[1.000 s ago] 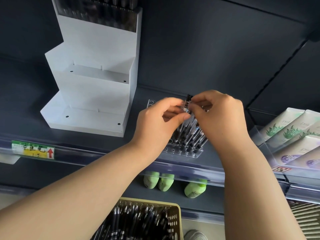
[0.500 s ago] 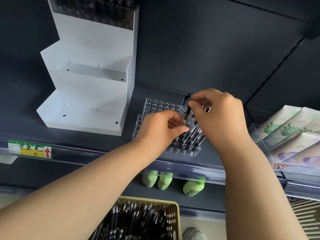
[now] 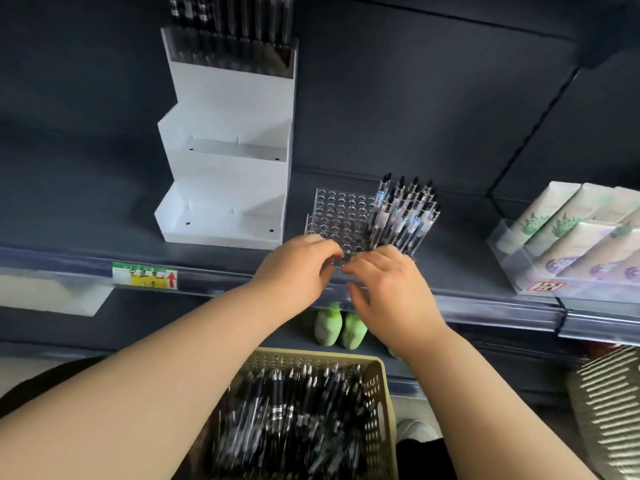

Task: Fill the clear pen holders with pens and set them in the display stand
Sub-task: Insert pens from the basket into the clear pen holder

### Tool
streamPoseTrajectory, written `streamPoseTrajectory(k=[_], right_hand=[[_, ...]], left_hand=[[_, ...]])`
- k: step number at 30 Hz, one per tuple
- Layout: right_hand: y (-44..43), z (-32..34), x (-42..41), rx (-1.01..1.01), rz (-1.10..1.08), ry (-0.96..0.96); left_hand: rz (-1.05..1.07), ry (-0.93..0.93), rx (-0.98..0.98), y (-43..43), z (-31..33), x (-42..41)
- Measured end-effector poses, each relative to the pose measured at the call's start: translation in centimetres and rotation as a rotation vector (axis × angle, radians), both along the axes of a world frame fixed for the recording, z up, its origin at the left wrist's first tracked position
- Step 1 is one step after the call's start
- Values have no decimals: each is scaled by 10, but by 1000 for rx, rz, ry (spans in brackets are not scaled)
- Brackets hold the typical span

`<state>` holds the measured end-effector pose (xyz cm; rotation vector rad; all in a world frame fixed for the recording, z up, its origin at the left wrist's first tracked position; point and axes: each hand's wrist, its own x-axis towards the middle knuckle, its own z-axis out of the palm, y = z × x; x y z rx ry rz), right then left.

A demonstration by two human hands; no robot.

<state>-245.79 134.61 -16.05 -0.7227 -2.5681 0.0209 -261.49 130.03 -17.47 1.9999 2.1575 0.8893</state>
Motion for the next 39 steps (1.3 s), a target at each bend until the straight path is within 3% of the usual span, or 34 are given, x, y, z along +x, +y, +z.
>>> streamPoseTrajectory(k=[6,9,15,24,28,34,39], right_hand=[[-42,-75,8,-321,-56,-474],[-63,-107,17,-441,-149,-673],[-93,-140,25,-556,-212,-843],[-91,-160,19,-353,-117,-897],[-83,-166,14,-295,-105,-814],[-78,-176,4,-162,-99,-903],[-75,-172,5,-164,-87,-913]], left_hand=[[-134,320,-470,-62,-55,4],[-69,254,-664,-94,-92,6],[-20,185,-942,-140,-137,19],[-136,419,-944,-136,-138,19],[-201,472,-933,-130,-144,23],[-215,482,-953,-123,-153,17],[-15,406,-851,-115,-147,1]])
